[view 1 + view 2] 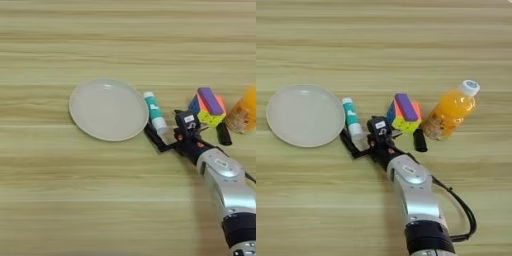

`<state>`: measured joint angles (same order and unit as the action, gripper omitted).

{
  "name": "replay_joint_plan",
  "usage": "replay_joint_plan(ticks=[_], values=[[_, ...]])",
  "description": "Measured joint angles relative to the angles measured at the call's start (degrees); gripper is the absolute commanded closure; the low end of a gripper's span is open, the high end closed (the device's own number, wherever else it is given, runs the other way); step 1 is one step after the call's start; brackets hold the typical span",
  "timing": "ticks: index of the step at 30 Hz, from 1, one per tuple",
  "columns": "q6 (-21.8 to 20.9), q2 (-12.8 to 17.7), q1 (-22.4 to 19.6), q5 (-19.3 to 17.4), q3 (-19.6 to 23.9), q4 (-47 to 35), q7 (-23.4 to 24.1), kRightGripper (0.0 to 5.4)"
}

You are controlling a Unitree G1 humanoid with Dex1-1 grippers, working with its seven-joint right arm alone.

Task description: Move the objects on the table

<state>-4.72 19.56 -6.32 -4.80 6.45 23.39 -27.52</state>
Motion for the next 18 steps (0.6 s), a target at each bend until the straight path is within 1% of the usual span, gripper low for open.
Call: replay_joint_plan(ticks=[1, 2, 4, 6, 8, 17, 18], values=[[0.0, 0.0, 0.0, 0.0, -0.1, 0.0, 0.0, 0.72], [0.0, 0.0, 0.1, 0.0, -0.1, 0.0, 0.0, 0.93], [0.0, 0.0, 0.1, 0.0, -0.3, 0.0, 0.0, 1.14], [0.0, 0.0, 0.1, 0.0, -0.3, 0.1, 0.0, 1.48], [0.0, -0.1, 0.1, 0.0, -0.5, 0.1, 0.0, 2.01], [0.0, 0.0, 0.0, 0.0, -0.5, 0.6, 0.0, 3.2], [0.0, -0.1, -0.1, 0.0, -0.5, 0.6, 0.0, 3.39]])
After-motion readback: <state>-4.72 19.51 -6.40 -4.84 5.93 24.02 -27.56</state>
